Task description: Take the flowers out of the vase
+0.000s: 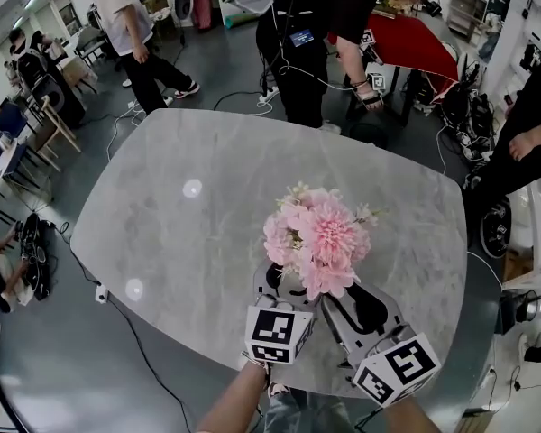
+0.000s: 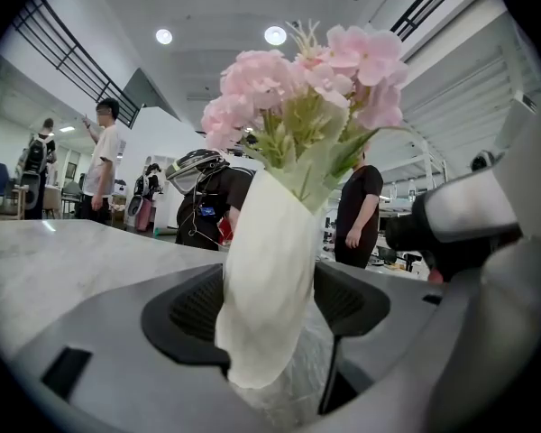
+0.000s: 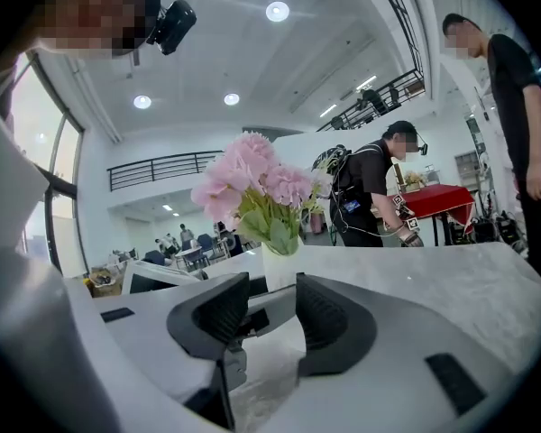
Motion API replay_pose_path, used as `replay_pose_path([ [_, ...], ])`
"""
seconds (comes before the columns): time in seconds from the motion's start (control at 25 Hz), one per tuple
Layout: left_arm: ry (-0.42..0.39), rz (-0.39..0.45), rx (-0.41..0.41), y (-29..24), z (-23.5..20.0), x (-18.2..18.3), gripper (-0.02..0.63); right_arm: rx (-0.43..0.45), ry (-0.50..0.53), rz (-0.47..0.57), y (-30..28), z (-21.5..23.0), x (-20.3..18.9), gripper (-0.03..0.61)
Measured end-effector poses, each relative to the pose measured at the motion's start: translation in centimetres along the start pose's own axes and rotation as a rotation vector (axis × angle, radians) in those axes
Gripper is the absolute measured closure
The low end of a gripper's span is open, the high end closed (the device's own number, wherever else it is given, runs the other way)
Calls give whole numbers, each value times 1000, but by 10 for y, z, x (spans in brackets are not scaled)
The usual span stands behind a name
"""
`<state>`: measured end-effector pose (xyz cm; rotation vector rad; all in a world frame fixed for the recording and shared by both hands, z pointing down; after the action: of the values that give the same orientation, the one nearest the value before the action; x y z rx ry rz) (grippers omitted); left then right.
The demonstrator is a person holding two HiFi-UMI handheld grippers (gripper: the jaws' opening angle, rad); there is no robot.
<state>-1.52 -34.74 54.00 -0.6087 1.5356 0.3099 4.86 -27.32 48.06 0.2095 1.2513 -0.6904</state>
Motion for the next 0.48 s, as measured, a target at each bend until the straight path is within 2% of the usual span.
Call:
replay_pose_path([
  [0.28, 5, 9, -10, 1, 1, 1, 296, 116, 45, 54, -23, 1, 22, 411],
  [0.48, 0, 10, -5, 2, 3, -3, 296, 140, 112, 45, -37, 4, 29, 389],
])
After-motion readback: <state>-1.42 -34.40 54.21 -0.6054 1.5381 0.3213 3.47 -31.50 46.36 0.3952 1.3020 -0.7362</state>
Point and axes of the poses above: the fingertips, and each gripper's own axes: y backward along the fingers, z to its right, x out of its top, the point moved 3 cm from there along y, backward along the fingers, and after that the axes turned 4 degrees about -y, right-handed, at the moved point
